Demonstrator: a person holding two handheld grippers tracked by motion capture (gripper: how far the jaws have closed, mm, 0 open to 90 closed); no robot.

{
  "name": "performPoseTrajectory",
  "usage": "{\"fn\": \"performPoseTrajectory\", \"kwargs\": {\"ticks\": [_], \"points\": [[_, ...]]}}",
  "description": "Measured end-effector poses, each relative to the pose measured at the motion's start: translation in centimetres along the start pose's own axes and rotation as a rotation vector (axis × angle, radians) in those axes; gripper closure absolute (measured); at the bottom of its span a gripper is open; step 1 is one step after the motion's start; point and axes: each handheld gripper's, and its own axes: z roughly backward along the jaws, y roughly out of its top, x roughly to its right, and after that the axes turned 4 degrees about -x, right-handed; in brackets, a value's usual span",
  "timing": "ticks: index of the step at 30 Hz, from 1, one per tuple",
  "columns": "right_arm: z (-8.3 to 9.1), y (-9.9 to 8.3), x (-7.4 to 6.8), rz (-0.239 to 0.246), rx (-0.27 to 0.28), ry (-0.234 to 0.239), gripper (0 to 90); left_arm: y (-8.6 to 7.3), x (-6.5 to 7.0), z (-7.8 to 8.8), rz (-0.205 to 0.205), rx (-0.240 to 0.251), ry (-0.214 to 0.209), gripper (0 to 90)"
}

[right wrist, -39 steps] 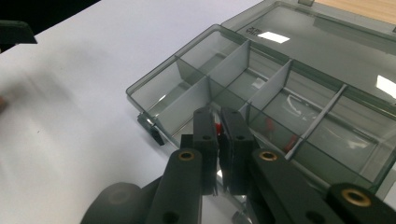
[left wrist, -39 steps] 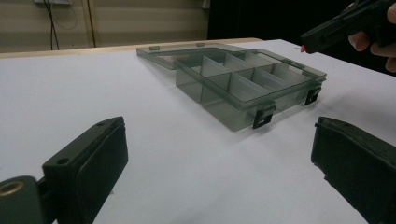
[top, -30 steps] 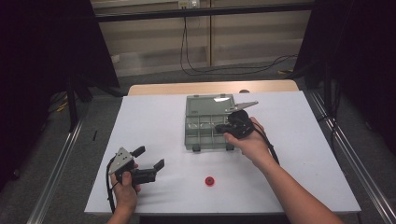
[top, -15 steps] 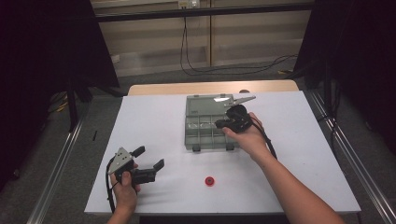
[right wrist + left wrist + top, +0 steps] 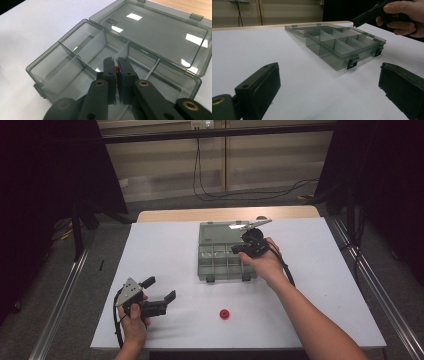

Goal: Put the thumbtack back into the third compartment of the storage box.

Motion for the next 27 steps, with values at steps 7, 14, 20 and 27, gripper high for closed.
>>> {"fn": "performPoseTrajectory", "kwargs": {"ticks": [7, 14, 20, 27], "points": [[-0.7, 0.1, 0.6, -0.013, -0.017, -0.011, 86.1, 0.0, 0.0, 0.0, 0.001, 0.001, 0.0, 4.0], [-1.4, 0.1, 0.8, -0.021, -0.055, -0.025, 85.7, 0.0, 0.0, 0.0, 0.001, 0.001, -0.001, 4.0], [-1.8, 0.0, 1.1, -0.043, -0.063, -0.029, 81.7, 0.0, 0.0, 0.0, 0.001, 0.001, -0.002, 4.0], [-1.3, -0.1, 1.4, -0.075, -0.029, 0.01, 60.6, 0.0, 0.0, 0.0, 0.002, 0.0, -0.004, 4.0]]}}
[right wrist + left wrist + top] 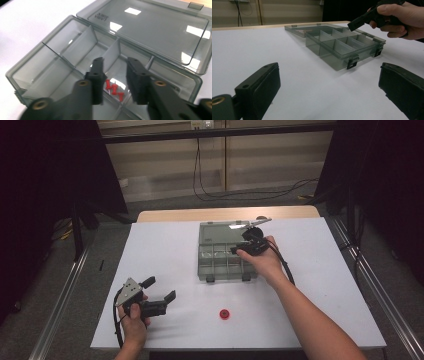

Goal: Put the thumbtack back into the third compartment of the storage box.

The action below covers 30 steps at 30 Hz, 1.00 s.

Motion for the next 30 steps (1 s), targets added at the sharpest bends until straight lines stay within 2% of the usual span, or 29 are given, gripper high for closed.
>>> {"fn": "performPoseTrajectory", "kwargs": {"ticks": [3, 8, 13, 15, 22, 30], "points": [[0.4, -0.1, 0.0, 0.013, 0.012, 0.032, 49.9, 0.0, 0.0, 0.0, 0.0, 0.0, 0.001, 4.0], [0.9, -0.6, -0.4, 0.047, 0.022, 0.053, 29.9, 0.0, 0.0, 0.0, -0.004, -0.003, -0.001, 4.0], [1.3, -1.1, -1.0, 0.058, 0.015, 0.073, 6.5, 0.0, 0.0, 0.0, -0.008, -0.007, -0.002, 4.0], [1.5, -1.3, -1.3, 0.06, 0.004, 0.081, 0.0, 0.0, 0.0, 0.0, -0.008, -0.009, -0.004, 4.0], [2.1, -2.3, -2.0, 0.072, 0.011, 0.096, 0.0, 0.0, 0.0, 0.0, -0.004, -0.005, 0.002, 4.0], [2.8, -3.5, -2.6, 0.087, 0.01, 0.088, 0.0, 0.0, 0.0, 0.0, -0.005, -0.004, 0.002, 4.0]]}}
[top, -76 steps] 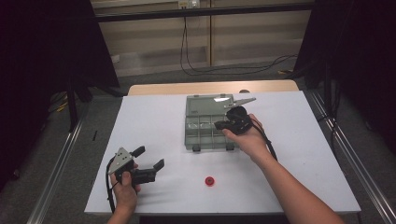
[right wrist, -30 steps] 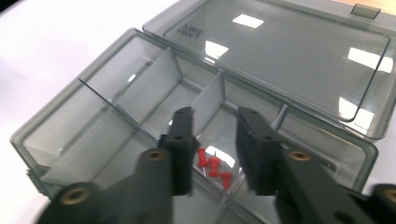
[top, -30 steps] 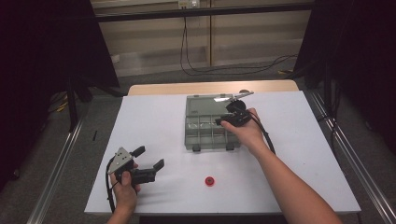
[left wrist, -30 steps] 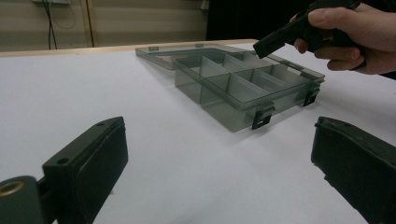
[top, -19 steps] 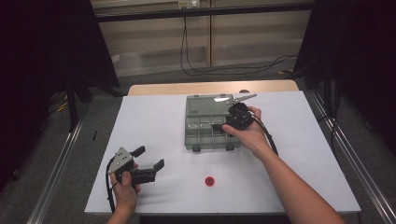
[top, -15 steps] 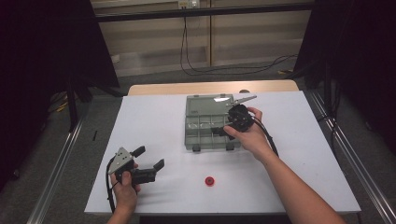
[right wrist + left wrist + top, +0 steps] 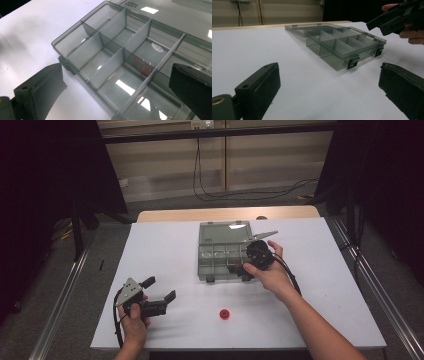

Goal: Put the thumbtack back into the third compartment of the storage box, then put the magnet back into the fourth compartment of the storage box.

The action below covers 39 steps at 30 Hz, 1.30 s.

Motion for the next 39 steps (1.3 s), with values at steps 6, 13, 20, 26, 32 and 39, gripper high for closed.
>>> {"fn": "performPoseTrajectory", "kwargs": {"ticks": [6, 13, 20, 26, 32, 39], "points": [[0.5, -0.7, -0.7, -0.002, 0.002, -0.001, 0.0, 0.0, 0.1, 0.0, 0.0, -0.003, -0.002, 4.0], [1.0, -2.0, -1.5, 0.01, -0.002, 0.015, 0.0, 0.0, 0.1, -0.1, -0.002, -0.001, -0.001, 4.0], [1.7, -2.6, -2.3, 0.013, 0.005, 0.012, 0.0, 0.0, 0.1, -0.1, -0.004, -0.003, 0.005, 4.0], [2.0, -3.3, -3.5, 0.03, 0.012, 0.027, 0.0, 0.0, 0.1, -0.1, -0.002, -0.003, 0.003, 4.0], [2.1, -4.2, -4.4, 0.029, 0.01, 0.031, 0.3, 0.0, 0.1, -0.1, -0.001, -0.001, -0.002, 4.0], [2.3, -5.2, -5.3, 0.033, 0.012, 0.04, 1.7, 0.0, 0.1, -0.1, -0.001, -0.004, 0.002, 4.0]]}}
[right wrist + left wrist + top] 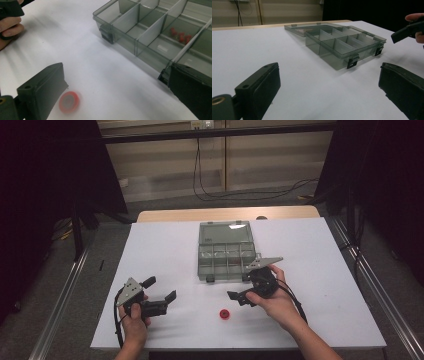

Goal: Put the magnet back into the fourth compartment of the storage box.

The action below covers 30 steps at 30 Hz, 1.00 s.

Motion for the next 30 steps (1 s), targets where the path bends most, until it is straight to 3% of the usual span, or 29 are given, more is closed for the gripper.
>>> {"fn": "performPoseTrajectory", "kwargs": {"ticks": [5, 18, 25, 28, 30], "points": [[0.0, -0.7, -0.7, -0.003, -0.002, 0.003, 3.0, 0.0, 0.0, 0.1, -0.016, -0.01, -0.001, 4.0], [-0.4, -1.8, -2.0, 0.011, -0.005, 0.024, 15.8, 0.0, 0.1, 0.0, -0.005, -0.004, 0.003, 4.0], [-0.7, -2.2, -2.2, 0.003, -0.006, 0.042, 29.6, 0.0, 0.1, 0.0, -0.009, -0.005, 0.001, 4.0], [-0.9, -2.5, -2.6, 0.005, -0.02, 0.011, 40.4, 0.0, 0.1, -0.1, -0.007, -0.002, -0.001, 4.0], [-1.1, -2.6, -2.8, 0.008, -0.015, 0.023, 43.3, 0.0, 0.1, -0.1, -0.008, -0.002, -0.002, 4.0]]}}
